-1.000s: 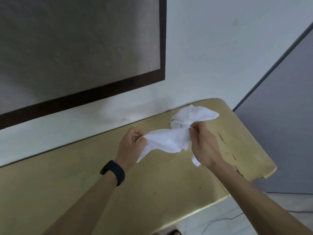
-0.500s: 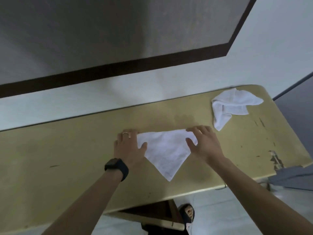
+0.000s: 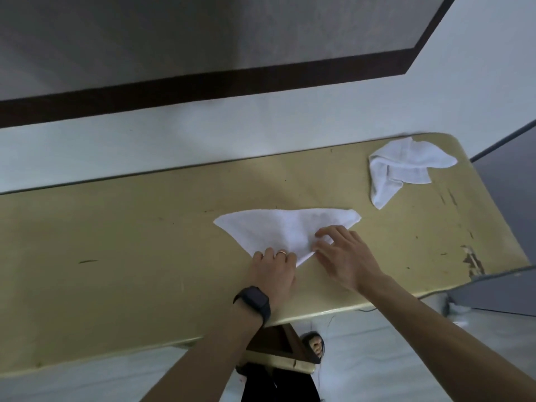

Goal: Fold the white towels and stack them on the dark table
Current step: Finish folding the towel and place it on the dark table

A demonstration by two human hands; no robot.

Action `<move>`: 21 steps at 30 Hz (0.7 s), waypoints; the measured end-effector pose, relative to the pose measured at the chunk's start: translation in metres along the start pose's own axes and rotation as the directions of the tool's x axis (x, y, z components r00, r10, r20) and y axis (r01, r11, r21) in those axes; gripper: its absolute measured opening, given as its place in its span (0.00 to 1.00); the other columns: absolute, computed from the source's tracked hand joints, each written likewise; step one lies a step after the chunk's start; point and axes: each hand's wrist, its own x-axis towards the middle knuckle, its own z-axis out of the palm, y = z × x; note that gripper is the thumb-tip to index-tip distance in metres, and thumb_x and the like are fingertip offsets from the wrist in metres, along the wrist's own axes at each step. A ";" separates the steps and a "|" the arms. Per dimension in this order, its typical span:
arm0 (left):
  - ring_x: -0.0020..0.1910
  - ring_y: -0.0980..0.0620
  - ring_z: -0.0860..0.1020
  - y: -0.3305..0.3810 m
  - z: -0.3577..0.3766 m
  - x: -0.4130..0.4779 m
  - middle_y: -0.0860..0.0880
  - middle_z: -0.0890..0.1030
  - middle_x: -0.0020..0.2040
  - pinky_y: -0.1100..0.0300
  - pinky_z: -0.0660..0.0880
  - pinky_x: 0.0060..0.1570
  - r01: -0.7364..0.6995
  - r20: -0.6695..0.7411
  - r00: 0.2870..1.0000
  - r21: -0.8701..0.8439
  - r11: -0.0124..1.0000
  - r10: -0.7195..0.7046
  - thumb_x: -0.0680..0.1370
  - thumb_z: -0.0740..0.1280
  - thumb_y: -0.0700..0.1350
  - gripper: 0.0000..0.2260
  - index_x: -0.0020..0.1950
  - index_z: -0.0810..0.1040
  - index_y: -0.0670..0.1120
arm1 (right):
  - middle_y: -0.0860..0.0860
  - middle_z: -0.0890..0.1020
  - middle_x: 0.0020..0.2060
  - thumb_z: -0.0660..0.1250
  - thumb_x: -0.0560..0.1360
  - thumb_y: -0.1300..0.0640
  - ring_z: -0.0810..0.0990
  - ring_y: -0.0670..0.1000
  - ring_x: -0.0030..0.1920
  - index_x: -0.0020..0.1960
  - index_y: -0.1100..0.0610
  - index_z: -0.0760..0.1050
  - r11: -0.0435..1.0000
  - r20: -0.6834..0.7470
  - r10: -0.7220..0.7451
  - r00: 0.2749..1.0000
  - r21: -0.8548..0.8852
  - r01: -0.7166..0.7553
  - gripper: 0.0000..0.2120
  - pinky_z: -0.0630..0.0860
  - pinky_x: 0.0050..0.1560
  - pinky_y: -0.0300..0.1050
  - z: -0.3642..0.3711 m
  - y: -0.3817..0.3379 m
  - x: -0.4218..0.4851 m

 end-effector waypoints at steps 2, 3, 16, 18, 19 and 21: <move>0.45 0.45 0.79 -0.016 -0.011 0.002 0.49 0.81 0.49 0.55 0.68 0.40 0.036 -0.049 0.998 -0.056 0.998 -0.039 0.79 0.60 0.50 0.11 0.59 0.71 0.47 | 0.50 0.79 0.49 0.61 0.77 0.56 0.76 0.56 0.47 0.48 0.55 0.76 1.000 -0.072 -0.012 0.997 0.028 0.014 0.06 0.69 0.44 0.48 -0.002 -0.007 0.003; 0.44 0.46 0.79 -0.026 -0.017 0.003 0.50 0.81 0.48 0.57 0.68 0.39 0.048 -0.108 0.992 -0.090 0.995 -0.058 0.80 0.58 0.49 0.10 0.59 0.70 0.47 | 0.50 0.78 0.45 0.62 0.77 0.58 0.75 0.57 0.44 0.48 0.56 0.75 0.999 -0.107 -0.019 0.994 0.035 0.023 0.04 0.69 0.43 0.49 -0.004 -0.010 0.005; 0.47 0.43 0.79 -0.127 -0.189 -0.027 0.48 0.81 0.53 0.51 0.76 0.43 0.008 -0.358 0.923 -0.353 0.936 -0.143 0.84 0.51 0.52 0.12 0.64 0.68 0.52 | 0.53 0.77 0.46 0.70 0.70 0.65 0.76 0.58 0.44 0.55 0.56 0.76 0.977 -0.193 0.177 0.965 -0.087 -0.197 0.15 0.68 0.41 0.48 -0.160 -0.015 0.078; 0.46 0.42 0.79 -0.132 -0.216 -0.039 0.49 0.81 0.55 0.50 0.77 0.44 0.037 -0.383 0.911 -0.290 0.956 -0.152 0.84 0.51 0.51 0.10 0.63 0.65 0.51 | 0.53 0.76 0.47 0.65 0.72 0.65 0.74 0.57 0.45 0.57 0.56 0.74 0.962 -0.220 0.240 0.946 -0.080 -0.263 0.14 0.65 0.42 0.48 -0.190 -0.025 0.086; 0.45 0.42 0.79 -0.135 -0.227 -0.045 0.49 0.80 0.55 0.49 0.77 0.43 0.051 -0.397 0.906 -0.237 0.970 -0.145 0.84 0.50 0.51 0.09 0.61 0.65 0.51 | 0.52 0.75 0.47 0.63 0.74 0.65 0.73 0.57 0.46 0.57 0.55 0.73 0.952 -0.238 0.271 0.933 -0.075 -0.296 0.13 0.65 0.43 0.48 -0.202 -0.030 0.089; 0.45 0.43 0.79 -0.141 -0.239 -0.056 0.49 0.79 0.55 0.49 0.77 0.43 0.072 -0.431 0.892 -0.160 0.985 -0.135 0.85 0.50 0.52 0.11 0.60 0.67 0.49 | 0.52 0.76 0.46 0.62 0.75 0.64 0.73 0.57 0.45 0.57 0.55 0.73 0.933 -0.285 0.322 0.903 -0.068 -0.354 0.12 0.66 0.42 0.49 -0.219 -0.040 0.092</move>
